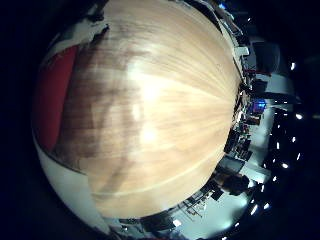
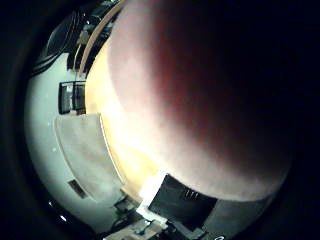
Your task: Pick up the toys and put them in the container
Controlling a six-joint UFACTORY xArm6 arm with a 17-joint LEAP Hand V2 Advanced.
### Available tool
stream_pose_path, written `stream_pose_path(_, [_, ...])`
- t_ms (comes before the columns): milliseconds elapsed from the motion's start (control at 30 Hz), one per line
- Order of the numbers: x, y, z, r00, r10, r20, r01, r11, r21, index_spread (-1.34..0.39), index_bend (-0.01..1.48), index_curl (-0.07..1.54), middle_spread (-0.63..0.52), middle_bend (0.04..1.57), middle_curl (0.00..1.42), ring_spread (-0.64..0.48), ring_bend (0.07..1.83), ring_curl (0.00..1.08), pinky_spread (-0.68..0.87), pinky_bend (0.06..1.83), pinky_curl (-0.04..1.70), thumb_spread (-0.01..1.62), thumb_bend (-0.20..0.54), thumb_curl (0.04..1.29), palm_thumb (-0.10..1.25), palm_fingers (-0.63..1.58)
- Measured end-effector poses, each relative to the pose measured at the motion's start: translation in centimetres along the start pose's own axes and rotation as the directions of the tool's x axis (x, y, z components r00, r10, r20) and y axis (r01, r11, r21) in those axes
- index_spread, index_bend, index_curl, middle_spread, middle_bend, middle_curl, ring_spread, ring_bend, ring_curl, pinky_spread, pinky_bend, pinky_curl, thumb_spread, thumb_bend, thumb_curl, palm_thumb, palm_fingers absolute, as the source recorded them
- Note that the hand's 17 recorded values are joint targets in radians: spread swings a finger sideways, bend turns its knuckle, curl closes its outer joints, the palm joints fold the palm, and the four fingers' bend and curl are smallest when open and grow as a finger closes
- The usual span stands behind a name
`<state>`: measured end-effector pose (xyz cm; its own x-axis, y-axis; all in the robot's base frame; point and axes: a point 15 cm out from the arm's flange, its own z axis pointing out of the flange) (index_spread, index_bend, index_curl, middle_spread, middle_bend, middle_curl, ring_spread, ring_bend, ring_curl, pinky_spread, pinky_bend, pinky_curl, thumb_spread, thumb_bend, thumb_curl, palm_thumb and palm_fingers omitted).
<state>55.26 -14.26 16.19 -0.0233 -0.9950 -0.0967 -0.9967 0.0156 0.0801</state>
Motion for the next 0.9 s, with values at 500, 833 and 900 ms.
stream_pose_path(500, [-1.5, 2.3, -5.9, 0.998, -0.045, 0.052, 0.047, 0.998, -0.048, -0.51, 0.54, 0.39, -0.33, 1.02, 0.63, -0.27, 1.25, 0.48, -0.43, 1.24, 0.37, 1.06, 0.046, 0.36, 0.84, 1.30])
stream_pose_path(833, [-1.2, 3.9, -13.6, 0.998, -0.055, 0.023, 0.053, 0.997, 0.061, -0.50, 0.56, 0.48, -0.30, 1.09, 0.61, -0.26, 1.30, 0.50, -0.41, 1.25, 0.43, 1.04, -0.012, 0.35, 0.92, 1.26])
stream_pose_path(900, [-1.5, 4.7, -15.0, 0.998, -0.058, 0.021, 0.056, 0.996, 0.070, -0.50, 0.56, 0.49, -0.30, 1.10, 0.61, -0.26, 1.31, 0.51, -0.41, 1.25, 0.43, 1.04, -0.015, 0.35, 0.92, 1.26])
